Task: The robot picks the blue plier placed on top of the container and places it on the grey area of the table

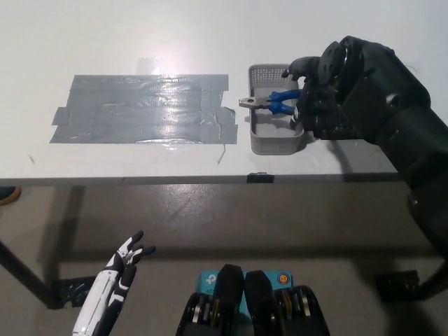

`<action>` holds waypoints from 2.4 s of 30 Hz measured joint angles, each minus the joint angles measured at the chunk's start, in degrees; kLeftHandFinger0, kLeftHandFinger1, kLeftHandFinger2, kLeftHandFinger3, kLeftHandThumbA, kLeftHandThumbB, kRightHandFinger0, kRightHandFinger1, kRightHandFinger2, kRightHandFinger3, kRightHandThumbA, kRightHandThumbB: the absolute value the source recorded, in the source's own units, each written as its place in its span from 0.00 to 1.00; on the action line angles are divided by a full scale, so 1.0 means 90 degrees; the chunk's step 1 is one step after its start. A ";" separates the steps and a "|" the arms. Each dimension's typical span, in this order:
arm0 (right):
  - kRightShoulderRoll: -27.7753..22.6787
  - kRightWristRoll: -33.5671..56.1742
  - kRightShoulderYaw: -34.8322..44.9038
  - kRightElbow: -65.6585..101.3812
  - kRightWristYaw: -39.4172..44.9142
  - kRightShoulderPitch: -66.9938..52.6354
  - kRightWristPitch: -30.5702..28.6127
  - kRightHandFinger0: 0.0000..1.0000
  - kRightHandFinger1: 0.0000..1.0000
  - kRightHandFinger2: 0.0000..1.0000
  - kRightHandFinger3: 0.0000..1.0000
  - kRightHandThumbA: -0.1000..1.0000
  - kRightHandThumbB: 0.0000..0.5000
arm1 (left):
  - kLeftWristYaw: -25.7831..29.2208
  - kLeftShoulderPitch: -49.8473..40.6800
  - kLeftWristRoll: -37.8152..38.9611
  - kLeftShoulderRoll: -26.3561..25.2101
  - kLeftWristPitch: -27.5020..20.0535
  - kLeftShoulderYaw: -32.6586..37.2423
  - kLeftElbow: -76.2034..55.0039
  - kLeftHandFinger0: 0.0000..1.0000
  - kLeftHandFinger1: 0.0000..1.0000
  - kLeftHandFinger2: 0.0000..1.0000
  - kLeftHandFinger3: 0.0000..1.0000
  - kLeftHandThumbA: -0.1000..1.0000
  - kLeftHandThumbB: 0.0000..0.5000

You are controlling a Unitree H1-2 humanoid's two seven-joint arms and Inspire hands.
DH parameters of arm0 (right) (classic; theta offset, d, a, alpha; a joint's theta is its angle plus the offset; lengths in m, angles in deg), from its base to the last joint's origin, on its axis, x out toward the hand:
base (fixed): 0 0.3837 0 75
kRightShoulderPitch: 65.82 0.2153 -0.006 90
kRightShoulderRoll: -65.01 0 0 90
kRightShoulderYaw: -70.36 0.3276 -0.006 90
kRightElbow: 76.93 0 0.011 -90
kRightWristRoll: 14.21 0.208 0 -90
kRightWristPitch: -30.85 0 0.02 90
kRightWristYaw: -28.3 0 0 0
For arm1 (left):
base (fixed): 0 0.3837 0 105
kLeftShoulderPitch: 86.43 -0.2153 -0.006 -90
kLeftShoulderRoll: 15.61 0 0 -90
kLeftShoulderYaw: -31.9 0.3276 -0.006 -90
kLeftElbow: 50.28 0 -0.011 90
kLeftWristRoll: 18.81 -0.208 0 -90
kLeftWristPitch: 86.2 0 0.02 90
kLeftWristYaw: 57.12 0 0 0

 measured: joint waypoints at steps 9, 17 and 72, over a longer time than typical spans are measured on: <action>0.0004 -0.0005 0.0013 -0.0065 -0.0011 0.0009 -0.0080 1.00 1.00 1.00 1.00 0.89 0.61 | -0.0048 0.0047 0.0000 0.0000 0.0107 0.0000 -0.0023 1.00 1.00 0.81 0.94 1.00 0.09; 0.0071 -0.0017 0.0023 -0.0121 -0.0023 0.0080 -0.0086 1.00 1.00 1.00 1.00 0.86 0.61 | -0.0049 0.0110 -0.0001 0.0000 0.0125 0.0009 -0.0029 1.00 1.00 0.79 0.94 1.00 0.06; 0.0497 -0.1044 -0.1120 -0.0579 -0.2631 -0.0552 -0.0933 0.00 0.01 0.20 0.63 0.00 0.49 | -0.0197 0.0453 0.0046 -0.0091 0.0509 0.0078 -0.0208 1.00 0.96 0.74 0.86 1.00 0.08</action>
